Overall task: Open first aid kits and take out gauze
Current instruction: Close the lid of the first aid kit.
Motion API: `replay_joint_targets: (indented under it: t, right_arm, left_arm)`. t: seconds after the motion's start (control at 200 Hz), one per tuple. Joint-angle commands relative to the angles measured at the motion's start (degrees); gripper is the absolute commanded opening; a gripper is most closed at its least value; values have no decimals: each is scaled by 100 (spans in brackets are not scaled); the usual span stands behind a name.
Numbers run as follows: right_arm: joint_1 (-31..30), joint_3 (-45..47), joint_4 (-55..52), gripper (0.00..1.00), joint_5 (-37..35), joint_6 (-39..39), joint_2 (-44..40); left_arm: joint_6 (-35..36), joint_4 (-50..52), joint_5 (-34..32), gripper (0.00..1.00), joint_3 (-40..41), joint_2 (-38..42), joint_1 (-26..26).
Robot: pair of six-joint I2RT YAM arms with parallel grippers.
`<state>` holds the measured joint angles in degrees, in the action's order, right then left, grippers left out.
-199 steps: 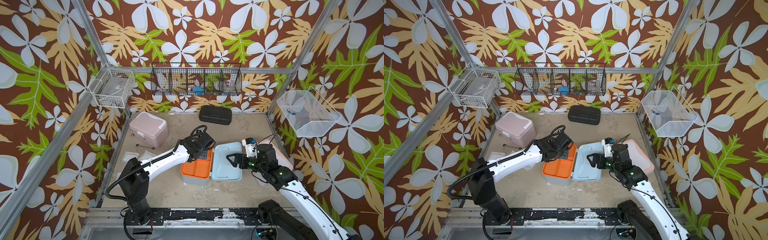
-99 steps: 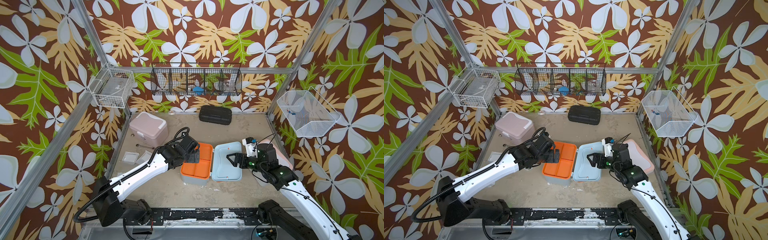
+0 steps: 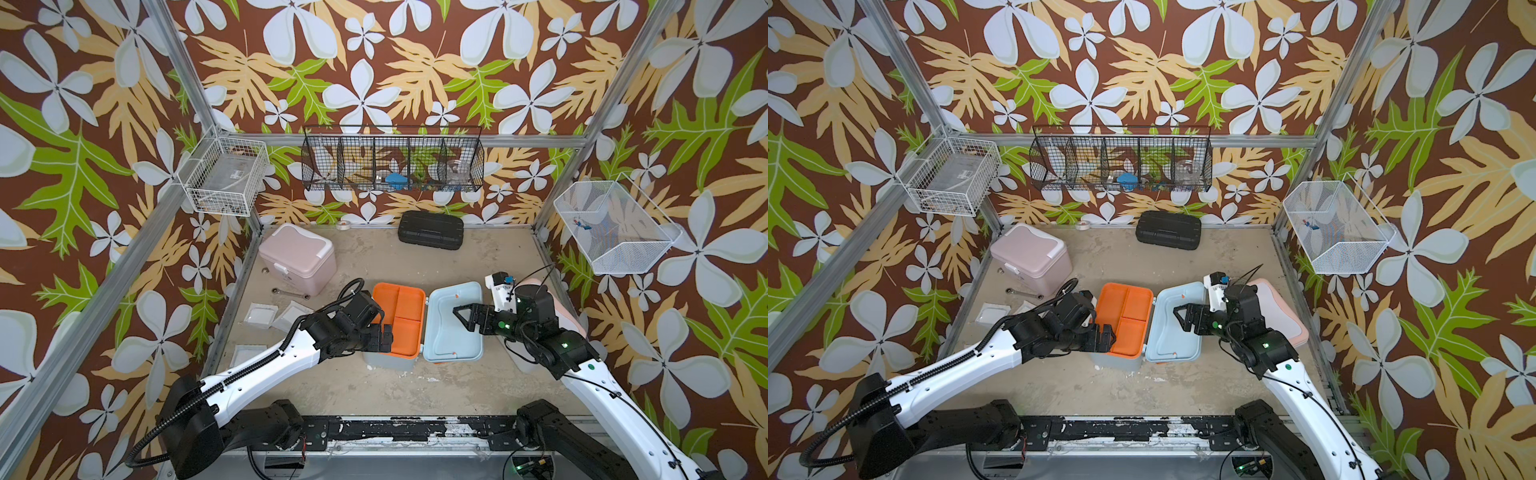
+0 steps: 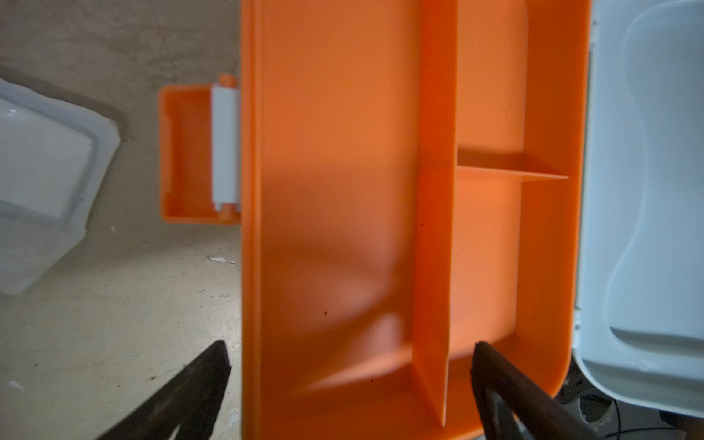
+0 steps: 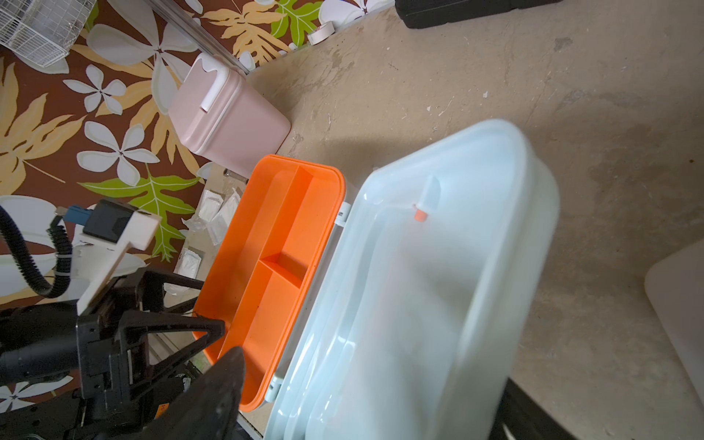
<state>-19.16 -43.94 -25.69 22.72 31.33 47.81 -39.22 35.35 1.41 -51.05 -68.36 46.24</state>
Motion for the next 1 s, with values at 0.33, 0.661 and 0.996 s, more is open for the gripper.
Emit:
replay_joint_targets:
  t: [0.33, 0.661, 0.996]
  right_arm:
    - [-8, -538, -280, 88, 143, 16, -180]
    - [-3, -844, 40, 88, 914, 137, -257]
    - [-866, -951, 632, 89, 1138, 393, -16]
  left_arm:
    - [-198, -1364, 965, 100, -95, -411, 299]
    - [-239, -1837, 1086, 100, -342, -866, 608]
    - [-326, -2163, 934, 100, -27, -590, 632]
